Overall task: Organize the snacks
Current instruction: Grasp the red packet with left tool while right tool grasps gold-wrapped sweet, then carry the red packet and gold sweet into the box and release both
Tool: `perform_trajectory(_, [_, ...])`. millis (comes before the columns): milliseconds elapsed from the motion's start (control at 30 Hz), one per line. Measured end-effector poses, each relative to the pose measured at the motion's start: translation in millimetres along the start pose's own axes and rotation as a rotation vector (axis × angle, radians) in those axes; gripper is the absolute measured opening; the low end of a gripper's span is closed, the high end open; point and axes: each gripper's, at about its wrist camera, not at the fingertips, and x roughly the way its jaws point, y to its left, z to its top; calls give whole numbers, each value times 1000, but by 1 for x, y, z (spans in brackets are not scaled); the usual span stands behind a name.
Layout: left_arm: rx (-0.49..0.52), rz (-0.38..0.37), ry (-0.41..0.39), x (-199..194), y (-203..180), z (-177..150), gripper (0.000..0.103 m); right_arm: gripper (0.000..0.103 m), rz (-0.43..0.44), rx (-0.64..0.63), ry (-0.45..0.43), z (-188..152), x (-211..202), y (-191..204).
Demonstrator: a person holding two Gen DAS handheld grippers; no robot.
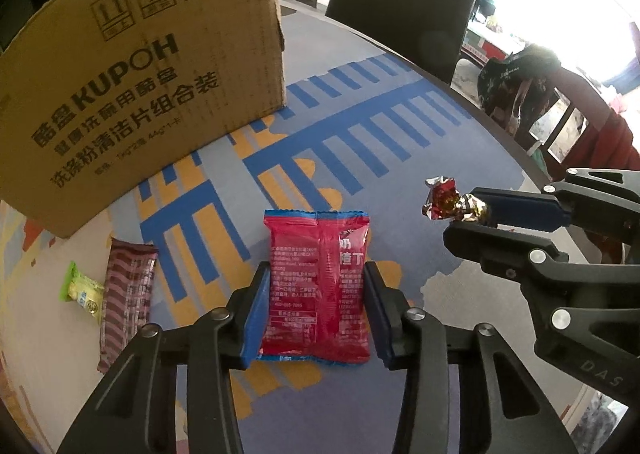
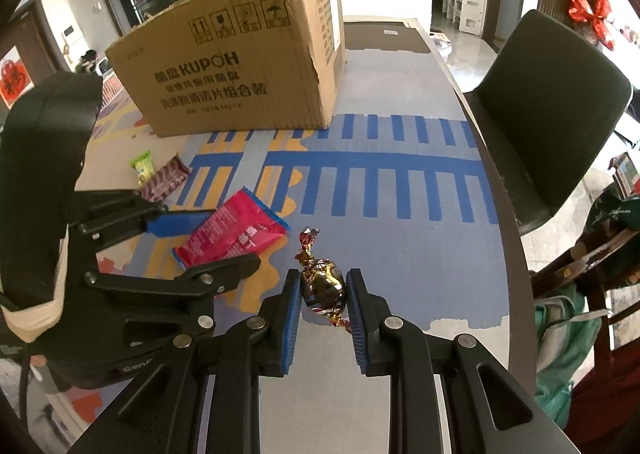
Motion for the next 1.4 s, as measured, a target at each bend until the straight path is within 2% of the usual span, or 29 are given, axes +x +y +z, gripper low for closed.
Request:
perform_trajectory(200, [-62,3,-26,-16,8,-4,42,24,8,-4,-17,3,-5,7])
perform_trajectory(500, [-161,20,-116,-62,27,-8,42,24,10,-23,-74,13,-24,20])
perform_trajectory(1000, [-227,61,-290,-132,54,2,42,24,34,-56,-213,43,-66,52])
perform_trajectory(1400, [-246,103,-388,-174,80,17,42,24,40,-81,-325,79,-93,74])
